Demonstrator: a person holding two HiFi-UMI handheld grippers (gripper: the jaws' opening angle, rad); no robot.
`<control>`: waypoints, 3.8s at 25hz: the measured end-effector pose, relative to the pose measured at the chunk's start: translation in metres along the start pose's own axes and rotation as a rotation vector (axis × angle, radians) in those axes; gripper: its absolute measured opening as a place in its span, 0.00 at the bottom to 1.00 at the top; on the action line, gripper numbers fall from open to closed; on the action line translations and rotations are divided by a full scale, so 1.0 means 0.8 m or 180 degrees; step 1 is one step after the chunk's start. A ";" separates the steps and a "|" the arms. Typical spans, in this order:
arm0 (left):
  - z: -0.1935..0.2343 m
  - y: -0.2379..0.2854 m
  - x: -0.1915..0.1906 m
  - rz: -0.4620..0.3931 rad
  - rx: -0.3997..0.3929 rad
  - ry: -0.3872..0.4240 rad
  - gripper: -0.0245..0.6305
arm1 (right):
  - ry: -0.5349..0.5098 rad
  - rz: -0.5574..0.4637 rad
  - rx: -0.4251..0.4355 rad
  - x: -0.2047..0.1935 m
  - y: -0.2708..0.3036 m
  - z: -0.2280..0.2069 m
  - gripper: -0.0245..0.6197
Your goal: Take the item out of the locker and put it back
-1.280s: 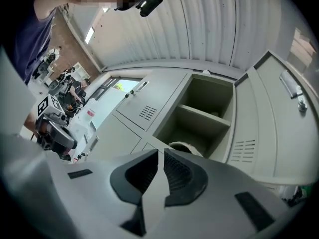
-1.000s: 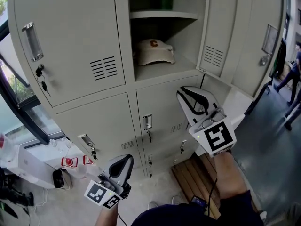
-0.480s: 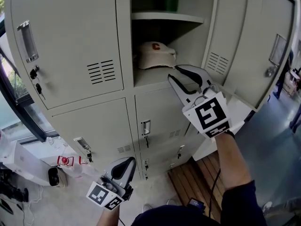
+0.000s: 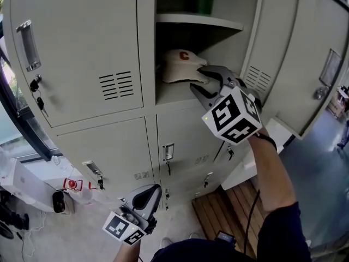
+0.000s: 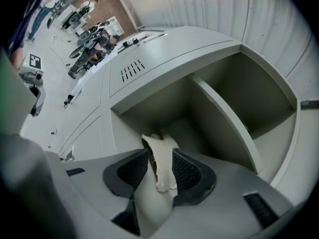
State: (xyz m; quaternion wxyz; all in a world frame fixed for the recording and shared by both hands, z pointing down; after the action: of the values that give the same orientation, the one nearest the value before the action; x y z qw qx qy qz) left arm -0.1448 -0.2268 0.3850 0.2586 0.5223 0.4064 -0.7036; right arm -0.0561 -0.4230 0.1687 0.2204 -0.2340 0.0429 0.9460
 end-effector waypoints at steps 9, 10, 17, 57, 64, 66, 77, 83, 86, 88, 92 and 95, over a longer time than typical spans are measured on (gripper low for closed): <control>0.007 0.004 -0.007 0.0009 0.0034 -0.0049 0.04 | -0.0595 0.0263 0.0031 -0.015 0.036 0.006 0.25; 0.008 0.004 -0.007 0.0010 0.0034 -0.0048 0.04 | -0.0632 0.0280 0.0041 -0.017 0.039 0.007 0.25; 0.015 0.001 -0.009 0.0027 0.0081 -0.0051 0.04 | -0.0750 0.0328 0.0026 -0.026 0.055 0.011 0.25; -0.002 -0.044 0.014 0.0156 -0.0014 0.0055 0.04 | -0.0666 0.0195 -0.1302 0.021 -0.017 -0.075 0.07; -0.011 -0.051 0.014 0.0188 -0.0119 0.0031 0.04 | -0.0645 0.0185 -0.1440 0.038 -0.053 -0.083 0.07; -0.015 -0.051 0.013 0.0189 -0.0130 0.0021 0.04 | -0.0633 0.0162 -0.1472 0.041 -0.064 -0.085 0.07; -0.061 -0.031 -0.002 0.0276 -0.0149 0.0020 0.04 | -0.0533 -0.0085 -0.1580 0.056 -0.146 -0.096 0.07; -0.114 -0.013 -0.010 0.0297 -0.0074 0.0081 0.04 | -0.0470 -0.0288 -0.1579 0.053 -0.205 -0.106 0.07; -0.148 -0.004 -0.013 0.0301 -0.0034 0.0124 0.04 | -0.0424 -0.0387 -0.1567 0.049 -0.239 -0.112 0.07; -0.167 0.002 -0.015 0.0300 -0.0005 0.0147 0.04 | -0.0393 -0.0455 -0.1555 0.047 -0.258 -0.115 0.07; -0.206 0.012 -0.017 0.0303 0.0063 0.0211 0.04 | -0.0334 -0.0579 -0.1507 0.042 -0.295 -0.115 0.07; -0.237 0.016 -0.022 0.0313 0.0117 0.0259 0.04 | -0.0287 -0.0657 -0.1462 0.034 -0.324 -0.111 0.07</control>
State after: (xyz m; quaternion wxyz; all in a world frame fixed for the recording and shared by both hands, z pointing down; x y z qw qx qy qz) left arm -0.0294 -0.0755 0.3742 0.2665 0.5745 0.3774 -0.6756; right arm 0.0733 -0.1953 0.0835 0.2585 -0.2386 -0.2071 0.9129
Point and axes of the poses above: the fingertips, and each gripper's own axes: y forward along the fingers, z to its left, x out of its top, the point moved 1 cm from there along -y, backward along the fingers, and after that the axes turned 12 degrees about -x, right-handed, at the moved point
